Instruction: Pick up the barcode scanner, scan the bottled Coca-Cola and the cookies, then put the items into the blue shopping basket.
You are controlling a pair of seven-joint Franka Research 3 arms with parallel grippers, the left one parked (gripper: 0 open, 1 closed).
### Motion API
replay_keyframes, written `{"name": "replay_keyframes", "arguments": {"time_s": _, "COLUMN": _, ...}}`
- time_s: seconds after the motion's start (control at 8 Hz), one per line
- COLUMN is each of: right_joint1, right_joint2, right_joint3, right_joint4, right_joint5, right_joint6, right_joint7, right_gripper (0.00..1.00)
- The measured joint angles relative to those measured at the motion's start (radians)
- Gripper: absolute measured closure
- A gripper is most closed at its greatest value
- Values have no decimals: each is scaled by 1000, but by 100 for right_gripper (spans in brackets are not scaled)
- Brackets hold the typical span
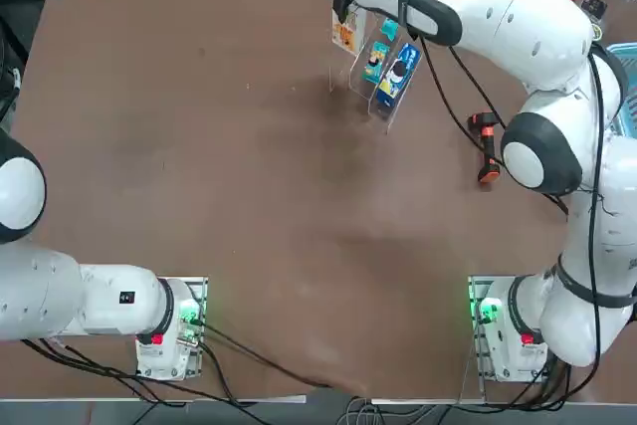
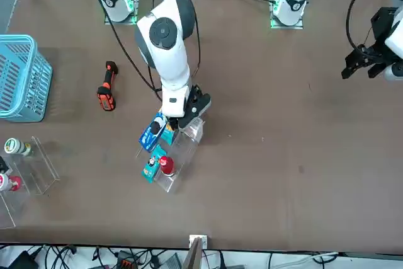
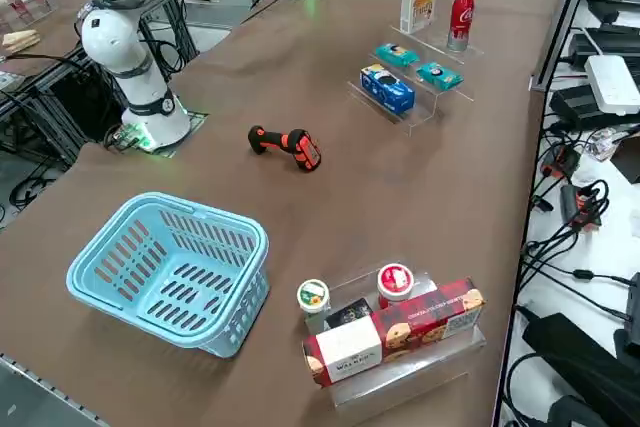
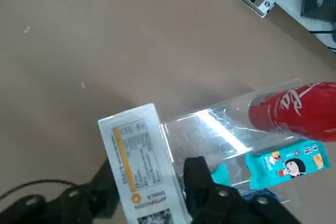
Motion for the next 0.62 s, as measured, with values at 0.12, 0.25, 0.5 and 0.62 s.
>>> {"name": "replay_keyframes", "arguments": {"time_s": 0.12, "right_joint1": 2, "right_joint2": 0, "right_joint3": 1, "right_joint4": 1, "right_joint5": 0, "right_joint6": 0, "right_joint7": 0, "right_gripper": 52}}
{"name": "replay_keyframes", "arguments": {"time_s": 0.25, "right_joint1": 3, "right_joint2": 0, "right_joint3": 1, "right_joint4": 1, "right_joint5": 0, "right_joint6": 0, "right_joint7": 0, "right_gripper": 55}}
{"name": "replay_keyframes", "arguments": {"time_s": 0.5, "right_joint1": 3, "right_joint2": 0, "right_joint3": 1, "right_joint4": 5, "right_joint5": 0, "right_joint6": -5, "right_joint7": 0, "right_gripper": 64}}
{"name": "replay_keyframes", "arguments": {"time_s": 0.62, "right_joint1": 3, "right_joint2": 0, "right_joint3": 1, "right_joint4": 9, "right_joint5": 0, "right_joint6": -19, "right_joint7": 0, "right_gripper": 64}}
